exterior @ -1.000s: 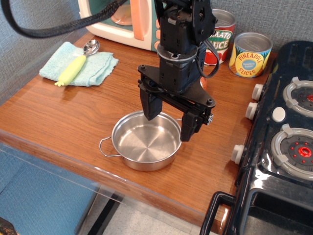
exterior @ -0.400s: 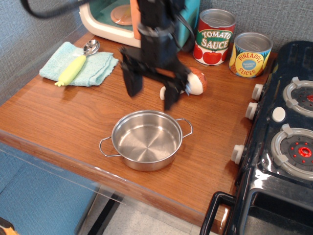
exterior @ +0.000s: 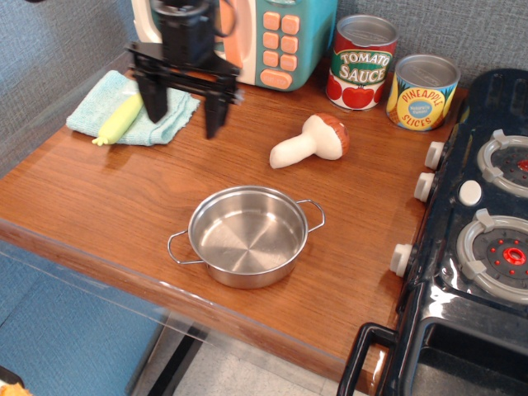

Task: Put the yellow spoon to the right of the blue cloth.

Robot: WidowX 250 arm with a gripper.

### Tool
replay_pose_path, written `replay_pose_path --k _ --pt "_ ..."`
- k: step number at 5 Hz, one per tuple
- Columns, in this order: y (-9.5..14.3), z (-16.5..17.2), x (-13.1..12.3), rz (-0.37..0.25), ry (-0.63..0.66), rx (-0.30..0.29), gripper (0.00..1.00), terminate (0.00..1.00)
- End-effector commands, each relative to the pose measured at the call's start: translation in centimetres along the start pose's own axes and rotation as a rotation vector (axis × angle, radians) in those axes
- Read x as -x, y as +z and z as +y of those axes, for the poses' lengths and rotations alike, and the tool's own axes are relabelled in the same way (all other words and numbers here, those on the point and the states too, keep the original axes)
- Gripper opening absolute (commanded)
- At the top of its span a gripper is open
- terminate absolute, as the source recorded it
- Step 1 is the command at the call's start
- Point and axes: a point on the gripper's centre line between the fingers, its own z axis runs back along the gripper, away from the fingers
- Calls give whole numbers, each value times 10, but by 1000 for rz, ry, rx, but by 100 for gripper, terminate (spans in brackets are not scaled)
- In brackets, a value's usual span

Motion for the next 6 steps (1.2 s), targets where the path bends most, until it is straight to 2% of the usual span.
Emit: replay_pose_path --k 1,2,4,6 --pt "4 55 -10 -27 141 -46 100 0" --pt "0 65 -16 -23 170 -61 100 0" --pt "-24 83 -19 33 220 -86 100 0" --pt "-36 94 -16 65 250 -85 100 0"
